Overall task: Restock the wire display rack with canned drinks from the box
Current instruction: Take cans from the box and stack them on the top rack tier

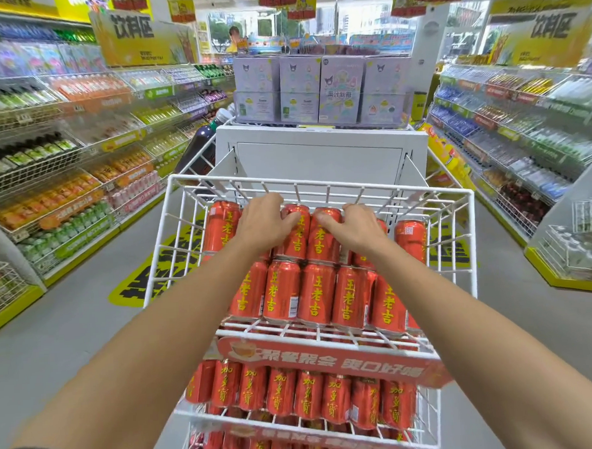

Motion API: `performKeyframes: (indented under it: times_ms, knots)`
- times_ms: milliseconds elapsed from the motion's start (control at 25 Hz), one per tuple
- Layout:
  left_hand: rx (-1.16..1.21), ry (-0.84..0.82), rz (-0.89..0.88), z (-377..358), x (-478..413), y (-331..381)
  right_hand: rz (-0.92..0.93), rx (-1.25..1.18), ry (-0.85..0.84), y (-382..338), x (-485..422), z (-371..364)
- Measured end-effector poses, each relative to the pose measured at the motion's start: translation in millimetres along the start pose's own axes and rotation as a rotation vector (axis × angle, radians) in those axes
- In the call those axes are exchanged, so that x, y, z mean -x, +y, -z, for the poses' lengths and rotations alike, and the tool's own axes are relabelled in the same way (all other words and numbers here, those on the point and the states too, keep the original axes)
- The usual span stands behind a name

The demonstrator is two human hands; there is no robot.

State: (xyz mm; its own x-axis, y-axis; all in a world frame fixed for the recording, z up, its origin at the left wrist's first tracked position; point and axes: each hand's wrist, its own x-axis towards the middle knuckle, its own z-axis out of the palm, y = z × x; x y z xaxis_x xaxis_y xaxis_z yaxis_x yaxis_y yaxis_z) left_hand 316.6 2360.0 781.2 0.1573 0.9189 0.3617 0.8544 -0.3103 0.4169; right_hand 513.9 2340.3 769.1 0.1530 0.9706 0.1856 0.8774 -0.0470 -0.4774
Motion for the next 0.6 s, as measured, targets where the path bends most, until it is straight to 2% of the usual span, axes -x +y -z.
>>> performKeyframes:
  times_ms: [280, 400, 600]
  knots:
    - [-0.312, -0.278, -0.370, 56.3, 71.0, 5.0, 0.252, 0.429, -0.079, -22.1, 96.8, 37.0]
    - [-0.290, -0.306, -0.441, 76.5, 117.4, 8.1, 0.262, 0.530, -0.051, -35.1, 156.9, 47.9]
    - [-0.264, -0.312, -0.560, 102.9, 202.4, -3.0, 0.192, 0.562, -0.051, -52.6, 258.4, 49.6]
